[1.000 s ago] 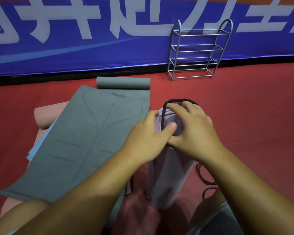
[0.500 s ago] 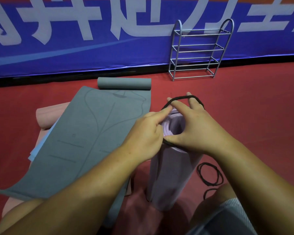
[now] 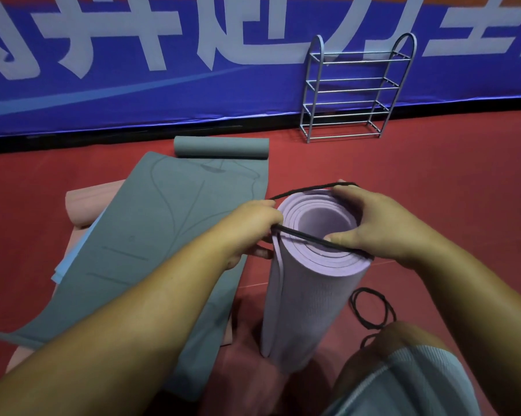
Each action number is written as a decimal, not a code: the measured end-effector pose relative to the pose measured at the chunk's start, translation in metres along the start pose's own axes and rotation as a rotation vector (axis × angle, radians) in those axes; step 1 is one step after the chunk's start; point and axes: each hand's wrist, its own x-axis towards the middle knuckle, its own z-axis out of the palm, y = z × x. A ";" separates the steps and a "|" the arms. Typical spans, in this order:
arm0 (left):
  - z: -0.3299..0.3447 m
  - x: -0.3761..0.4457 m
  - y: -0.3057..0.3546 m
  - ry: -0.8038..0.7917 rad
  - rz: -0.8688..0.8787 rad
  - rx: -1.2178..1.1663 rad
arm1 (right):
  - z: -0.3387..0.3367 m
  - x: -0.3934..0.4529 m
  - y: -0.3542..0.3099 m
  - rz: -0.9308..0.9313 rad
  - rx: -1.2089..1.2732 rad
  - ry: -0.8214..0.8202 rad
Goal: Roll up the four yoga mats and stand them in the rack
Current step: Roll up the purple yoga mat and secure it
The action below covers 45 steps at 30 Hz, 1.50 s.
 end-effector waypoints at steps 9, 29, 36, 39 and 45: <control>-0.005 0.008 0.004 -0.097 -0.099 -0.106 | 0.012 0.006 0.012 0.129 0.319 0.017; 0.067 -0.034 -0.071 0.019 0.075 -0.389 | 0.046 0.014 0.029 0.302 0.516 0.532; 0.057 -0.027 -0.076 0.055 0.090 -0.259 | 0.053 0.009 0.017 0.300 1.081 0.428; 0.051 -0.027 -0.070 0.026 0.050 -0.318 | 0.056 0.002 0.023 0.297 1.365 0.374; 0.041 -0.017 -0.062 0.032 -0.057 -0.365 | 0.074 0.000 0.041 0.266 1.304 0.364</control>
